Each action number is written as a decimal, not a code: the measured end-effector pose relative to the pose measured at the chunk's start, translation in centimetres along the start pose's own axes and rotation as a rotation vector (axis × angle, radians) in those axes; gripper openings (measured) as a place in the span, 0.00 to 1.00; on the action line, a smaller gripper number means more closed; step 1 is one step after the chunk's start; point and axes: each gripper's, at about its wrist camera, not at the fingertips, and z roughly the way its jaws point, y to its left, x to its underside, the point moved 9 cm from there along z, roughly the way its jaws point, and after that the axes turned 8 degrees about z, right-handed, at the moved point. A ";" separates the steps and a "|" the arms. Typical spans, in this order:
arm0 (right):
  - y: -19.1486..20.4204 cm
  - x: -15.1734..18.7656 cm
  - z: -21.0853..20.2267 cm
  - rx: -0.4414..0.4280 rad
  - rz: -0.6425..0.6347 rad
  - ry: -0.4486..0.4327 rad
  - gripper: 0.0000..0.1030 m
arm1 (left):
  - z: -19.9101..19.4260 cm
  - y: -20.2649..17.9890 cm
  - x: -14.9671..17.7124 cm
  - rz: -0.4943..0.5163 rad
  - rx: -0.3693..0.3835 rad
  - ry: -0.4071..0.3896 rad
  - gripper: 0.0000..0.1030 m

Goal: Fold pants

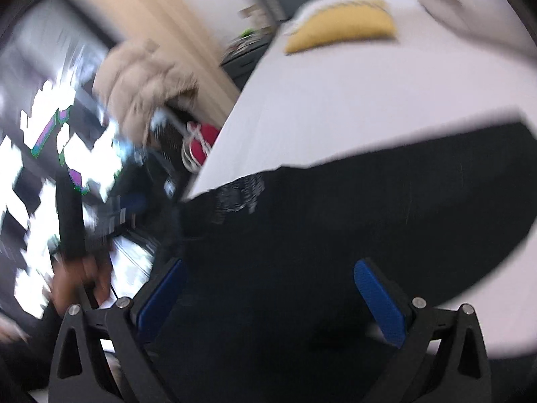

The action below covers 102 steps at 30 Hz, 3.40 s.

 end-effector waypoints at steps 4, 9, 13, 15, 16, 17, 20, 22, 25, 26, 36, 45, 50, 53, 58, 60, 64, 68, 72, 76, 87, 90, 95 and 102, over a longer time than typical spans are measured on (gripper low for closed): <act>-0.4 -2.6 1.6 0.039 -0.227 0.026 0.98 | 5.9 0.7 -2.6 0.132 0.156 0.120 1.00; -2.7 -4.4 2.6 0.037 -0.310 0.072 0.91 | 10.0 -0.5 -2.5 0.200 0.281 0.220 0.97; -3.7 -5.4 3.3 0.039 -0.348 0.077 0.89 | 13.6 -0.8 -1.8 0.269 0.311 0.306 0.91; -3.6 -6.2 4.2 0.048 -0.367 0.081 0.86 | 15.0 -0.7 -1.7 0.279 0.304 0.329 0.87; -3.8 -6.3 4.5 0.047 -0.372 0.086 0.84 | 15.6 -0.7 -1.8 0.285 0.305 0.331 0.87; -4.0 -6.2 4.7 0.048 -0.377 0.090 0.84 | 15.8 -0.7 -1.9 0.288 0.306 0.330 0.85; -4.0 -6.4 5.7 0.051 -0.398 0.097 0.82 | 16.5 -0.7 -2.2 0.293 0.278 0.332 0.63; -3.8 -6.3 6.3 0.049 -0.422 0.111 0.78 | 16.8 -0.5 -2.3 0.279 0.282 0.338 0.35; -4.1 -6.5 7.4 0.072 -0.455 0.127 0.75 | 16.6 -0.6 -2.3 0.264 0.278 0.326 0.13; -4.0 -6.6 7.7 0.078 -0.466 0.133 0.74 | 16.3 -0.8 -2.3 0.276 0.255 0.303 0.12; -2.6 -7.3 10.9 0.162 -0.711 0.233 0.60 | 8.0 -4.5 -1.1 0.399 0.086 0.057 0.08; -2.7 -8.6 14.2 0.189 -0.846 0.362 0.54 | 1.1 -5.4 2.1 0.486 0.006 -0.094 0.08; -3.1 -8.6 15.6 0.177 -0.832 0.453 0.34 | 1.0 -6.3 3.1 0.468 0.037 -0.076 0.08; -3.2 -8.4 15.8 0.152 -0.786 0.480 0.14 | 1.6 -7.2 3.2 0.460 0.052 -0.071 0.08; -3.2 -8.8 15.2 0.138 -0.703 0.439 0.09 | 1.1 -7.4 3.1 0.418 0.075 -0.074 0.08; -3.0 -9.2 14.8 0.130 -0.663 0.411 0.08 | 0.8 -7.0 2.9 0.394 0.081 -0.078 0.08; -2.0 -8.8 13.5 0.079 -0.567 0.339 0.06 | 0.1 -6.4 2.6 0.341 0.099 -0.086 0.08; 0.2 -6.9 12.8 0.019 -0.507 0.282 0.05 | -1.1 -7.0 3.6 0.319 0.112 -0.089 0.08; 1.2 -4.3 11.9 -0.003 -0.491 0.263 0.05 | -2.1 -8.1 5.6 0.317 0.127 -0.078 0.08; 1.5 -0.2 10.4 0.013 -0.516 0.272 0.05 | -3.4 -9.4 8.3 0.317 0.151 -0.058 0.08; 2.6 6.8 6.4 0.122 -0.618 0.270 0.05 | -7.8 -15.3 15.7 0.436 0.159 -0.009 0.08; 2.7 8.5 5.9 0.142 -0.642 0.268 0.05 | -8.7 -16.5 18.0 0.459 0.168 0.010 0.08; 3.4 12.8 5.8 0.223 -0.770 0.294 0.05 | -8.7 -17.8 21.2 0.476 0.179 0.060 0.08; 4.3 17.0 6.3 0.252 -0.831 0.326 0.06 | -10.0 -19.8 25.3 0.482 0.233 0.106 0.08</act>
